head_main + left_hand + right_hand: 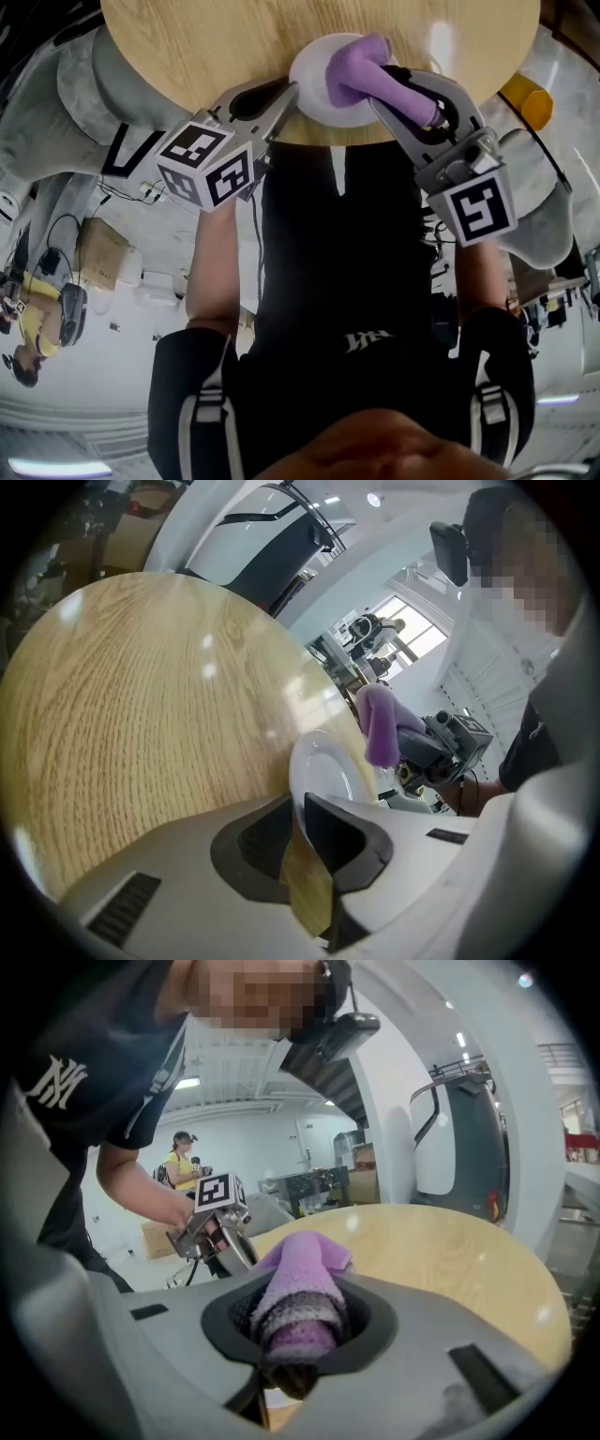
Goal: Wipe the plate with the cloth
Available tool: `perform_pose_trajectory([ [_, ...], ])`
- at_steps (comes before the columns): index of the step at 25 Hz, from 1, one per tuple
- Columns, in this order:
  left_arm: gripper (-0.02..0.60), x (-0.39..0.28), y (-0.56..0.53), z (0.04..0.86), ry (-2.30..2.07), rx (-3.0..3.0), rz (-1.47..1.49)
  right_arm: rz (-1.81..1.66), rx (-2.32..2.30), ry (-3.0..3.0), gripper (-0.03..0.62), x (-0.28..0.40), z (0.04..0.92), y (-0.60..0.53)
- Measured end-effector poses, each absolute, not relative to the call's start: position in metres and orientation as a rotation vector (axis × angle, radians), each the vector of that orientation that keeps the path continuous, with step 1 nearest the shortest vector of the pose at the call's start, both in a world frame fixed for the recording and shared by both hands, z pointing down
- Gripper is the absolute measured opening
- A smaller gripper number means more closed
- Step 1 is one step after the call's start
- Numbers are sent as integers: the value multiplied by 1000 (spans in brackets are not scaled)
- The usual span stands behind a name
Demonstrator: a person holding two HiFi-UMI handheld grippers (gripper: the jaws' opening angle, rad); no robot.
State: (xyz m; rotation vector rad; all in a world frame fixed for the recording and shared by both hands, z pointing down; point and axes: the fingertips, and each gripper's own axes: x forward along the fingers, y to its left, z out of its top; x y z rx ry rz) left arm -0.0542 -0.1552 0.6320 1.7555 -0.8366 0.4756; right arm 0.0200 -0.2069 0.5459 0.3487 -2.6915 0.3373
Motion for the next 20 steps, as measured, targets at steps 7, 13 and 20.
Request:
perform_pose_trajectory([
  [7,50,-60,-153,638,-866,1755,457,155,211,-2466,97,-29,595,-182],
  [13,49,-57,-155,638,-887,1766,464,20,178,-2345,95,-38,615,-186],
  [20,48,-58,-157,638,-895,1768,463,-19,175,-2290,95,-20,618,-190],
])
